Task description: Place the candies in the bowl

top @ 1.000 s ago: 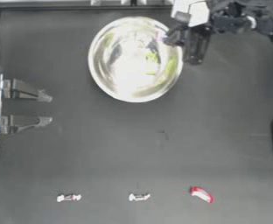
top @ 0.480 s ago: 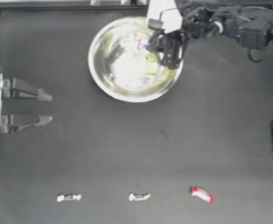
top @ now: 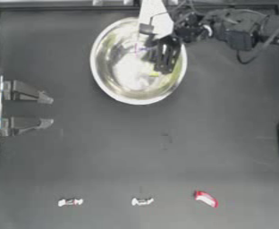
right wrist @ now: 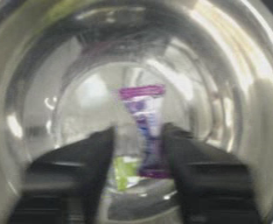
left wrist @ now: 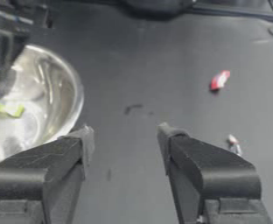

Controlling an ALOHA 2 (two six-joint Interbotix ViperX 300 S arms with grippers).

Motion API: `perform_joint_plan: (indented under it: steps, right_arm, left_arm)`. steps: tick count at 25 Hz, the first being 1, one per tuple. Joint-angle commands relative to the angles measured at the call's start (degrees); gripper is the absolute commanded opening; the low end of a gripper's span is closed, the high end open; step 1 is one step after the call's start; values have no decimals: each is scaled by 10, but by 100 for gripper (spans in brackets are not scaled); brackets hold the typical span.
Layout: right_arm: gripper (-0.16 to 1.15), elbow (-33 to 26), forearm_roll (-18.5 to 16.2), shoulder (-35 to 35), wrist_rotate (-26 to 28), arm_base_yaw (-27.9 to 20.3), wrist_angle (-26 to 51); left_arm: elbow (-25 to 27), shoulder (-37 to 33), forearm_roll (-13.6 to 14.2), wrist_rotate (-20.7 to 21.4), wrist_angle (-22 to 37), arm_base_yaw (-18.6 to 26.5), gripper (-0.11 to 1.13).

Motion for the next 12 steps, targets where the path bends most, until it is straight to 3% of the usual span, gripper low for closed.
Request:
perform_joint_plan:
  steps: [1,3,12]
  right_arm:
    - [102,-18,11,-14,0,1,7]
    - [95,-17,11,-25,0,1,11]
    - [96,14,12,-113,-1,7,36]
  left_arm:
    - [-3,-3,-1,3,-3,0,85]
    - [-1,-6,-1,3,-3,0,85]
    - [1,-14,-1,3,0,0,85]
